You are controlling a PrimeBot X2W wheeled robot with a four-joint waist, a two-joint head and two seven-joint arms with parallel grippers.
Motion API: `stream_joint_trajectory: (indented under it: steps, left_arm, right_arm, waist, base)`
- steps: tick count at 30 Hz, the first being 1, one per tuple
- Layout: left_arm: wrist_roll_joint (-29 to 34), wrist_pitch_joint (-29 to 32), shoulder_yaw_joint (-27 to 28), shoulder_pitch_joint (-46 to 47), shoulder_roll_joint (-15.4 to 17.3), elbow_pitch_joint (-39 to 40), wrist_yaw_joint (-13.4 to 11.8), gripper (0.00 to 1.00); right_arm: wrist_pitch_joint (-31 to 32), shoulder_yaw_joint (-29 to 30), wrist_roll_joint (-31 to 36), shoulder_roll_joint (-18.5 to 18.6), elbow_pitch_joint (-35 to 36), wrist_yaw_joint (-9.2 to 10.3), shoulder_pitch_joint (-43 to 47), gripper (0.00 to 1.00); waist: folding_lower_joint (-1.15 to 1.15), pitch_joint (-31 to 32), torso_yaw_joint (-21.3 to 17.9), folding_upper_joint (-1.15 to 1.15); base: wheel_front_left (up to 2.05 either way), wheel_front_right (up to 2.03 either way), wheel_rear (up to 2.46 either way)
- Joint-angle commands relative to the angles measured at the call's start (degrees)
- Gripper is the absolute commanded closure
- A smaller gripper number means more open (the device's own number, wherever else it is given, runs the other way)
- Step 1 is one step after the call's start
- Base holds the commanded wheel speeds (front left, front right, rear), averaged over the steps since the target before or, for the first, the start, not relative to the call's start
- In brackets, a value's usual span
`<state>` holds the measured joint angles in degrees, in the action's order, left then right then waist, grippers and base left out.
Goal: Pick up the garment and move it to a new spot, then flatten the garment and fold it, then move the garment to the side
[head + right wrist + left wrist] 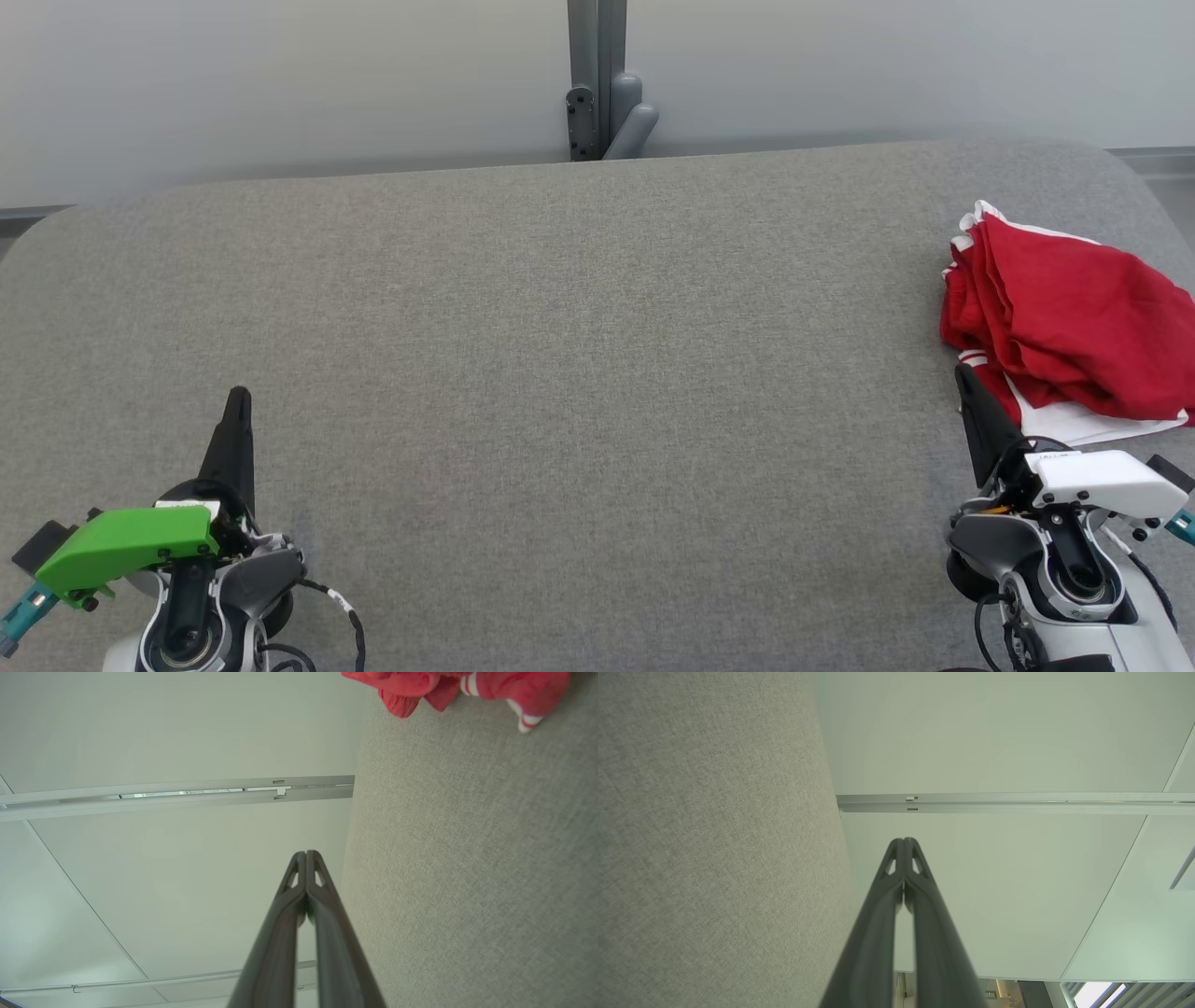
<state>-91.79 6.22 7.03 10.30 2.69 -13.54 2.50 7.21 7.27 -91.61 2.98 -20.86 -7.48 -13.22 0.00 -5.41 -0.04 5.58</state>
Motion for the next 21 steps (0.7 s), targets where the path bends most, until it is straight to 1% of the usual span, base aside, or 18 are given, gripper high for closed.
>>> stream_joint_trajectory:
  steps: [1, 21]
  left_arm:
    - [-0.1, 0.1, 0.0, 0.7, 0.4, 0.0, 0.2, 1.0]
    - [-0.1, 0.1, 0.0, 0.7, 0.4, 0.0, 0.2, 1.0]
  right_arm:
    - [-0.2, 0.0, -0.4, 0.4, 0.2, -0.02, -0.2, 1.0]
    - [-0.2, -0.1, -0.5, 0.5, 0.2, -0.02, -0.2, 1.0]
  waist:
    - [0.0, 0.0, 0.0, 0.0]
    - [0.0, 0.0, 0.0, 0.0]
  base:
    - [0.0, 0.0, 0.0]
    - [0.0, 0.0, 0.0]
